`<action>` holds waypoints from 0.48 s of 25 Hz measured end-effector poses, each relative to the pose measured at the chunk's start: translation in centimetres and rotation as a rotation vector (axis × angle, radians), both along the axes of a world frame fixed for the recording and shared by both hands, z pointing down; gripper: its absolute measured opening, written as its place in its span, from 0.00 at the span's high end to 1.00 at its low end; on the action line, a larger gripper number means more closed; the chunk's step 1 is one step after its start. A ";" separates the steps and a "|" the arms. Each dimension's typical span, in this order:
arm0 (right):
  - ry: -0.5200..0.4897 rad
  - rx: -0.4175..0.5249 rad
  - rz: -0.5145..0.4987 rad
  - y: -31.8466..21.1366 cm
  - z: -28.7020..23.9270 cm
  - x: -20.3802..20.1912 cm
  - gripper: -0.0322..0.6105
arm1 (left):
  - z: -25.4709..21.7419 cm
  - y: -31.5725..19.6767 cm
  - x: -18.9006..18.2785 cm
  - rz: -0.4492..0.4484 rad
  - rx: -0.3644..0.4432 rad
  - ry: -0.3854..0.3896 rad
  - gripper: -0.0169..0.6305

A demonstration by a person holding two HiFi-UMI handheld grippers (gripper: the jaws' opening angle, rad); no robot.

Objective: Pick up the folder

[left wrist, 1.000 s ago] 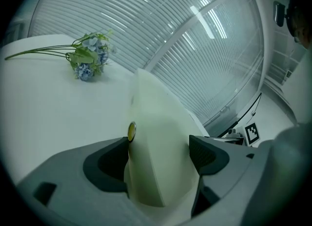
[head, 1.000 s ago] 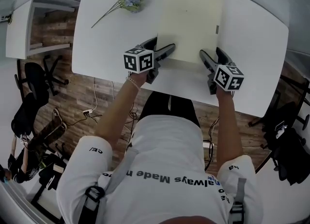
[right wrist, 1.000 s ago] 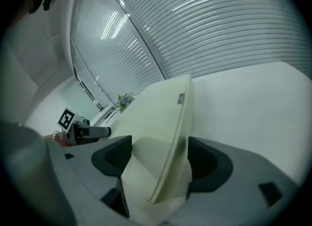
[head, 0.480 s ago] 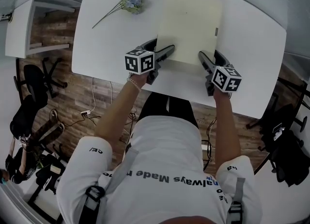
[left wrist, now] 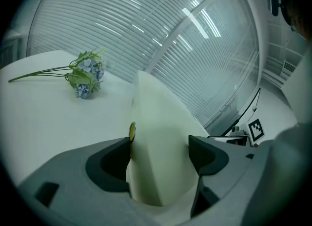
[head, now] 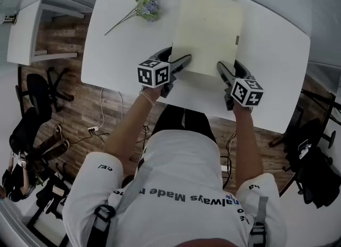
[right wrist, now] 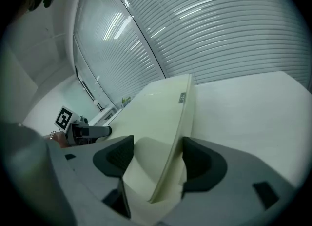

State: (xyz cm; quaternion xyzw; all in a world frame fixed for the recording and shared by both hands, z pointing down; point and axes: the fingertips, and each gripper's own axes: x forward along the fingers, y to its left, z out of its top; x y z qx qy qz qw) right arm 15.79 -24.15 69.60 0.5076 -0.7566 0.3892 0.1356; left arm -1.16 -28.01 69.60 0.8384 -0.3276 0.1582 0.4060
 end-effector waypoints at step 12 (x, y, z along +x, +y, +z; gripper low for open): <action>0.012 0.092 0.003 -0.3 -5.6 0.0 0.46 | -5.9 -0.3 0.0 -0.011 0.097 0.013 0.43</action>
